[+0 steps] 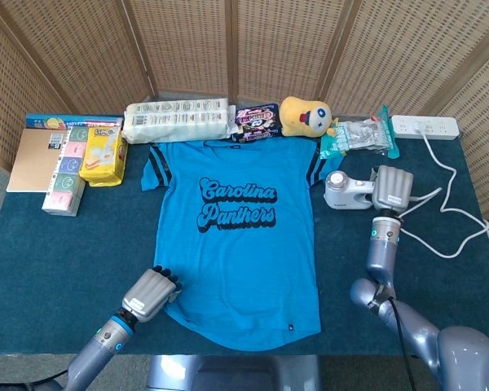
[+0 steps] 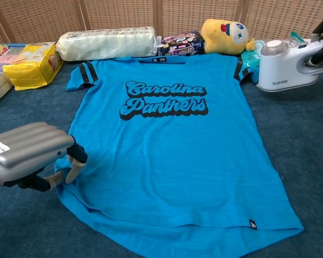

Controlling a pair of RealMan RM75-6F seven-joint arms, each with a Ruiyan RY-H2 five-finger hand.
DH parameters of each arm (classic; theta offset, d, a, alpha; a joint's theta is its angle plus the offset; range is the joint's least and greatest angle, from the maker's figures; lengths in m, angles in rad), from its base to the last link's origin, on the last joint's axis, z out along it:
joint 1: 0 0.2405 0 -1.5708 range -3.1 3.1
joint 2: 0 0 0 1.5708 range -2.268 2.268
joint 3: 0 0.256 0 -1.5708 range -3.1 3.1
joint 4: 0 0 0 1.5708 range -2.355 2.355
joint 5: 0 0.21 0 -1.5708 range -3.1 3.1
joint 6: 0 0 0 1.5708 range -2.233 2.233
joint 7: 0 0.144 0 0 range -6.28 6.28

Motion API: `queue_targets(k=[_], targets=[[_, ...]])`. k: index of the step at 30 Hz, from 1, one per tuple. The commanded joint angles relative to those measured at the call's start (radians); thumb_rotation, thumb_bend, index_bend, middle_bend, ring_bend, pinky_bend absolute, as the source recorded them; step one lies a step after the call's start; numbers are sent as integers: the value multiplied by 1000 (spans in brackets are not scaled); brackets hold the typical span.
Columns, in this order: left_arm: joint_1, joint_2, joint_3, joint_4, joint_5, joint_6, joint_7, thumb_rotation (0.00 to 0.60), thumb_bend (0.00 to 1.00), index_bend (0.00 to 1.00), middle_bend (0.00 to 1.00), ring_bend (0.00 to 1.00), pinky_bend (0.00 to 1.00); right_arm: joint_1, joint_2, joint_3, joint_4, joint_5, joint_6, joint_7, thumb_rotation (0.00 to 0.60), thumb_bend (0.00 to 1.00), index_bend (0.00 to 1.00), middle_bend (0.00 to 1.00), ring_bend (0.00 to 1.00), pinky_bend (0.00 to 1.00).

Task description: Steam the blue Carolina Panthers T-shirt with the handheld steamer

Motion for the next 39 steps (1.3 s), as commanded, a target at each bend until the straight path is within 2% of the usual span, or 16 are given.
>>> queue_targets(k=[1,12,22,31,39], targets=[[0,0,0,-1,-2,0,1,600,553,641,521,395,375,20,-33,11,58,17,-19,19,600,323,716,733,757,712],[4,10,2,-4,-8,8,-1,600,554,641,521,395,375,59,-141,17,271,29,-62,74,600,318,716,729,740,704],[5,9,5,-2,-4,10,-8,600,553,642,521,395,375,66,-182,6,354,11,-102,95,600,312,643,677,671,653],[4,10,5,1,-6,9,-11,600,554,641,521,394,375,59,-172,-2,351,-8,-131,99,600,308,499,550,556,521],[2,3,5,7,-3,7,-11,600,554,641,521,395,375,33,-132,-13,283,-15,-144,68,600,290,290,358,343,339]])
